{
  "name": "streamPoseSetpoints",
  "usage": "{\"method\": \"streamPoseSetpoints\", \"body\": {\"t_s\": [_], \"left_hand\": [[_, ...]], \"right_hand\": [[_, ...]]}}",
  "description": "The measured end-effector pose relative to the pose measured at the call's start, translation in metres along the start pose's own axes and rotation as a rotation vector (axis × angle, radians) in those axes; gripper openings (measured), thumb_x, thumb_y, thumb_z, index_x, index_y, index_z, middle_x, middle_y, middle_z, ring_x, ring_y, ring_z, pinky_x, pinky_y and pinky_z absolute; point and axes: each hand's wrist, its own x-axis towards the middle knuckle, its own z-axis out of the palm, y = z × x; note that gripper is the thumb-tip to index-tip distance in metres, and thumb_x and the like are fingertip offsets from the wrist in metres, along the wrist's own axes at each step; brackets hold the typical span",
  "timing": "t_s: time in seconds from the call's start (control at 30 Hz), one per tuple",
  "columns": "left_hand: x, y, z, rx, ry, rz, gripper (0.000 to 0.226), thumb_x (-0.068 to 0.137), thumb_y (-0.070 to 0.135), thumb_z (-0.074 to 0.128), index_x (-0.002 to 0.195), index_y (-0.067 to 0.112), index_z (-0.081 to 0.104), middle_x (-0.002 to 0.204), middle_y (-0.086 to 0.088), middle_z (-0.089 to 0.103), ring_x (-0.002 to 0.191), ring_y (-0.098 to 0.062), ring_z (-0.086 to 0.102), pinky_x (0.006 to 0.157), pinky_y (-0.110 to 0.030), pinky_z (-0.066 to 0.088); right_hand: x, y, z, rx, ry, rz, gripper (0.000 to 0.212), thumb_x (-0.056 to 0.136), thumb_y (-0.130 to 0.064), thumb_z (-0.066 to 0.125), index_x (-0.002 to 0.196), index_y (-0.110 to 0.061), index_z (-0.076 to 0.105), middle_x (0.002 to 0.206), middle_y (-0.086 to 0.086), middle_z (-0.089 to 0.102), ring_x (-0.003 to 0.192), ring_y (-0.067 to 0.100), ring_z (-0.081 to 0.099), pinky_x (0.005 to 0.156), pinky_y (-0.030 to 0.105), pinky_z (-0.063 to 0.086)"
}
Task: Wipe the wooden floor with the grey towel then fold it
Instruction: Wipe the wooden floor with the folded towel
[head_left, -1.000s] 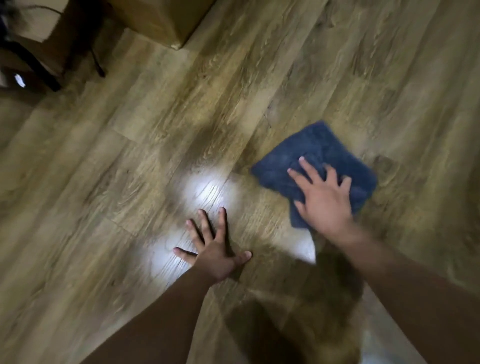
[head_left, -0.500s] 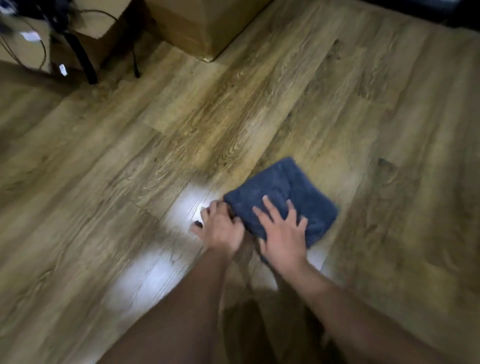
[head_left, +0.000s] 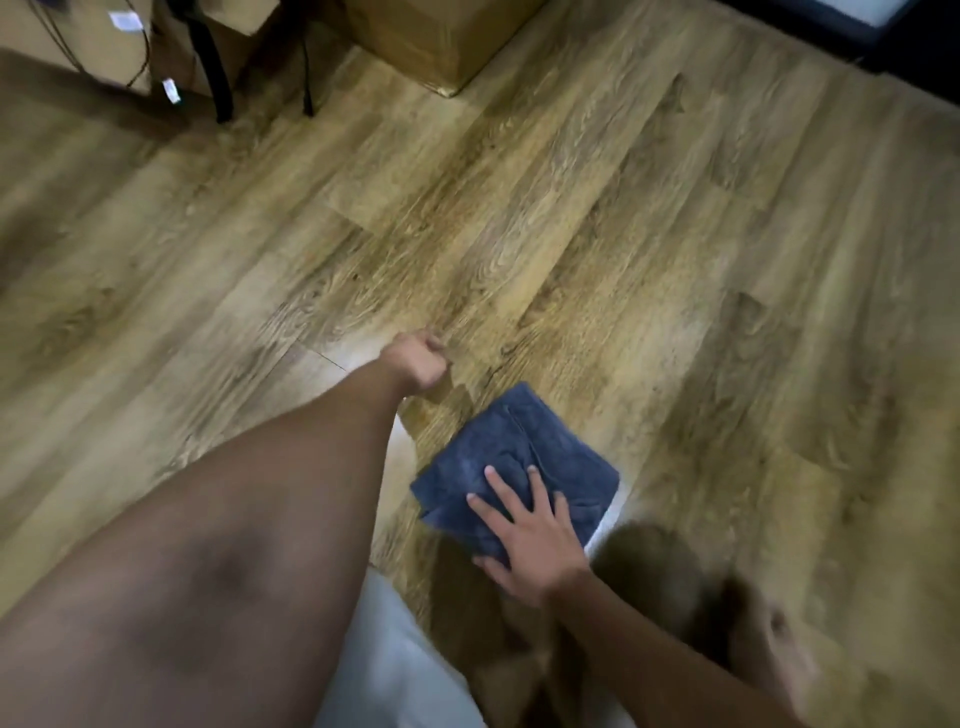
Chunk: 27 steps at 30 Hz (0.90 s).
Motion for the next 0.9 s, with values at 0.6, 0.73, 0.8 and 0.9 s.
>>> {"method": "streamPoseSetpoints", "body": {"t_s": [0.6, 0.73, 0.8, 0.9], "left_hand": [[0.052, -0.053, 0.070, 0.145, 0.240, -0.143, 0.050, 0.100, 0.060, 0.017, 0.145, 0.066, -0.005, 0.159, 0.022, -0.032, 0.138, -0.005, -0.043, 0.100, -0.076, -0.024], [0.046, -0.053, 0.066, 0.150, 0.186, -0.091, 0.059, 0.097, 0.061, 0.026, 0.143, 0.066, -0.009, 0.154, 0.021, -0.041, 0.132, -0.005, -0.050, 0.096, -0.073, -0.028], [0.044, -0.051, 0.067, 0.185, 0.175, -0.091, 0.062, 0.096, 0.060, 0.028, 0.143, 0.066, -0.013, 0.153, 0.020, -0.044, 0.136, -0.009, -0.048, 0.096, -0.074, -0.027], [0.043, -0.048, 0.066, 0.163, 0.168, -0.105, 0.057, 0.096, 0.064, 0.018, 0.143, 0.065, -0.013, 0.154, 0.020, -0.042, 0.136, -0.009, -0.048, 0.096, -0.073, -0.028]], "right_hand": [[0.188, 0.094, -0.120, -0.164, 0.556, -0.021, 0.056, 0.094, -0.064, 0.042, 0.145, -0.043, 0.044, 0.160, -0.015, 0.033, 0.134, 0.037, 0.038, 0.100, 0.057, 0.033], [0.267, 0.146, -0.204, 0.004, 0.560, 0.193, 0.057, 0.095, -0.065, 0.043, 0.146, -0.039, 0.041, 0.162, -0.015, 0.027, 0.138, 0.042, 0.030, 0.108, 0.063, 0.024], [0.281, 0.159, -0.223, 0.098, 0.527, 0.234, 0.059, 0.095, -0.065, 0.044, 0.146, -0.037, 0.041, 0.163, -0.013, 0.025, 0.142, 0.045, 0.023, 0.110, 0.066, 0.018], [0.263, 0.144, -0.211, 0.047, 0.569, 0.219, 0.059, 0.095, -0.067, 0.040, 0.145, -0.037, 0.044, 0.162, -0.011, 0.029, 0.137, 0.044, 0.029, 0.106, 0.063, 0.023]]}}
